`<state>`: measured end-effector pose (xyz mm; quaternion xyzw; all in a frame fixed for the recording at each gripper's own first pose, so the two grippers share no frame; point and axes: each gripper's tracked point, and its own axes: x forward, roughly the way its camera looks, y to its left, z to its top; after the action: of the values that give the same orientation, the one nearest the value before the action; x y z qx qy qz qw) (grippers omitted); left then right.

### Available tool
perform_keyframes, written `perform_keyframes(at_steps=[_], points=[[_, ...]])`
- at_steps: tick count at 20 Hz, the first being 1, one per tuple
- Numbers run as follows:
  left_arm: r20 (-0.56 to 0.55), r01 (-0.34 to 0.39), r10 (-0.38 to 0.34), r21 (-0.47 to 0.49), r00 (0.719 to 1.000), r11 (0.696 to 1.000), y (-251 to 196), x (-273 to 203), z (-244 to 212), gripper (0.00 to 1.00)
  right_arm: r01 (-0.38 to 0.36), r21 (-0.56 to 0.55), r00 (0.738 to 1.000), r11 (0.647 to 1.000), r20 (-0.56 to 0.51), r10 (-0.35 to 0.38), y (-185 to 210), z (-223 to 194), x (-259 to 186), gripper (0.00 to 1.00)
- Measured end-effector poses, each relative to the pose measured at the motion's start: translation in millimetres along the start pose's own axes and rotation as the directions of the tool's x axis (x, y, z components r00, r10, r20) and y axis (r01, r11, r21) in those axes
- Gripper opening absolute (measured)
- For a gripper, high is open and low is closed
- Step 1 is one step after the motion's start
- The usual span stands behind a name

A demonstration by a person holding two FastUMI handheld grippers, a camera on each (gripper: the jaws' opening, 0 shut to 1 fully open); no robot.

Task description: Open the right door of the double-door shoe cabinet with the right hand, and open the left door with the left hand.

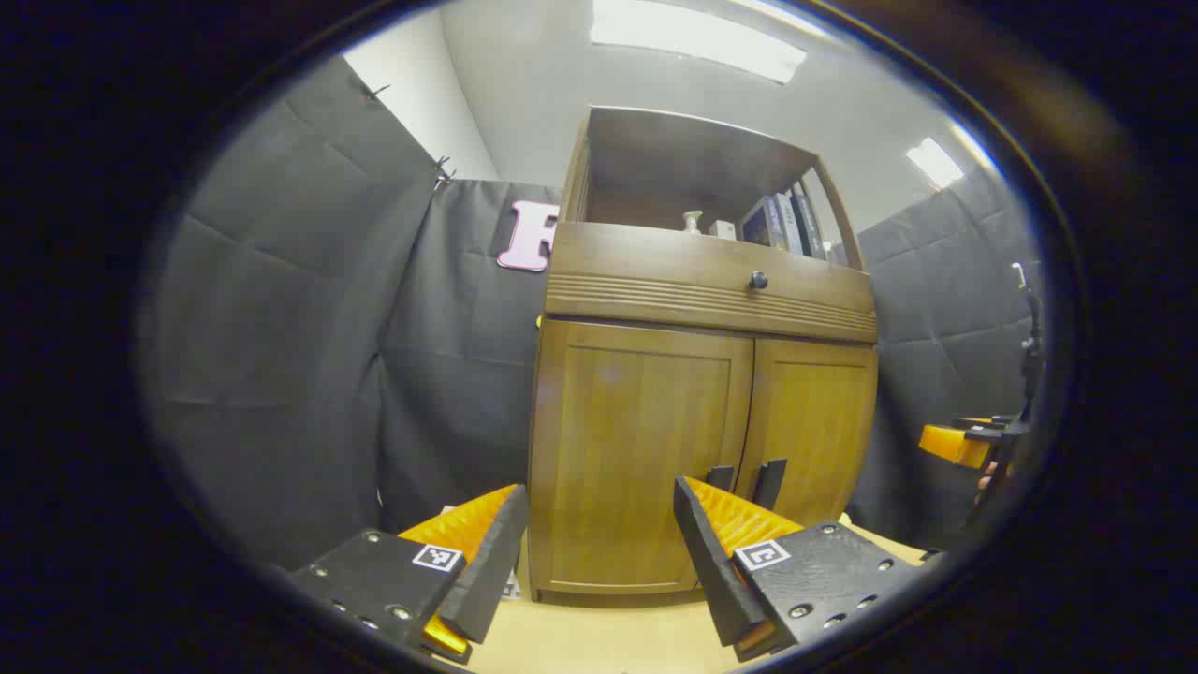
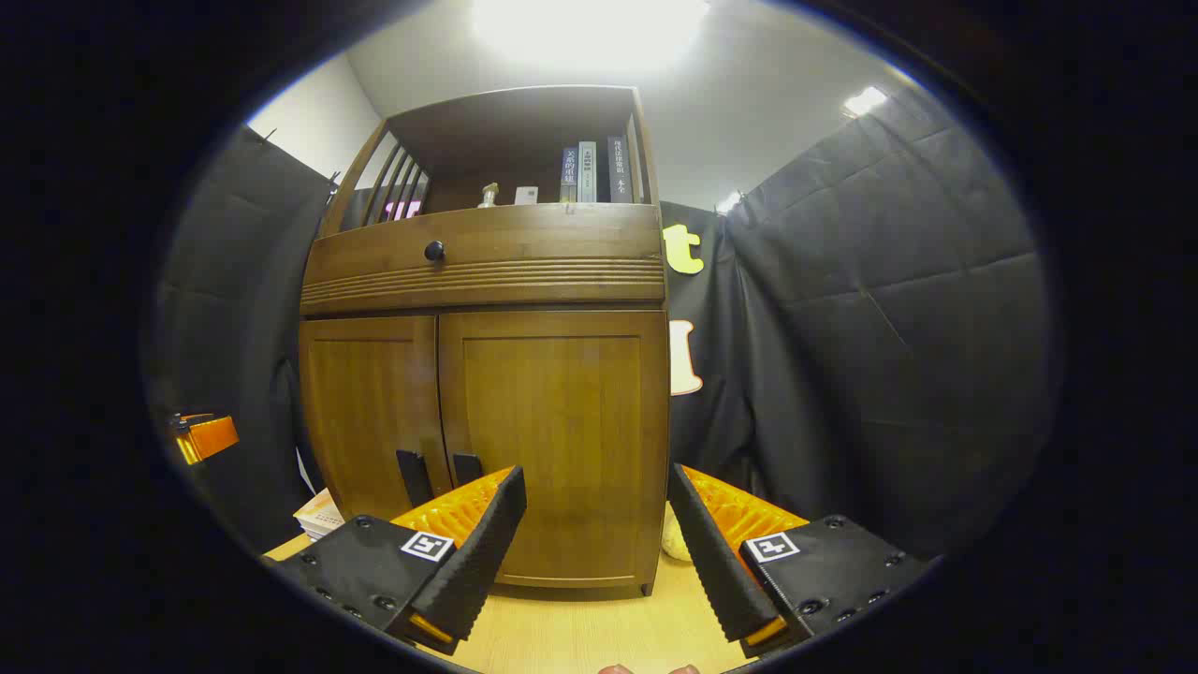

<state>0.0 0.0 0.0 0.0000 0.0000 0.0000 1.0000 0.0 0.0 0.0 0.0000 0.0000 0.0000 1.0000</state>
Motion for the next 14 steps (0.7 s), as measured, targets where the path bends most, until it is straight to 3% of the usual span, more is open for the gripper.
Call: perform_keyframes(at_steps=[5, 14], points=[[0.009, 0.073, -0.073, -0.066, 0.997, 0.995, -23, 4, 4, 0.90, -0.004, -0.008, 1.000, 1.000, -0.013, 0.004, 8, -5, -4, 0.98], [-0.055, 0.025, -0.022, 0.059, 0.998, 0.998, -4, -9, -32, 0.89, -0.018, 0.015, 0.997, 1.000, -0.071, 0.019, 21, -20, 0, 0.97]])
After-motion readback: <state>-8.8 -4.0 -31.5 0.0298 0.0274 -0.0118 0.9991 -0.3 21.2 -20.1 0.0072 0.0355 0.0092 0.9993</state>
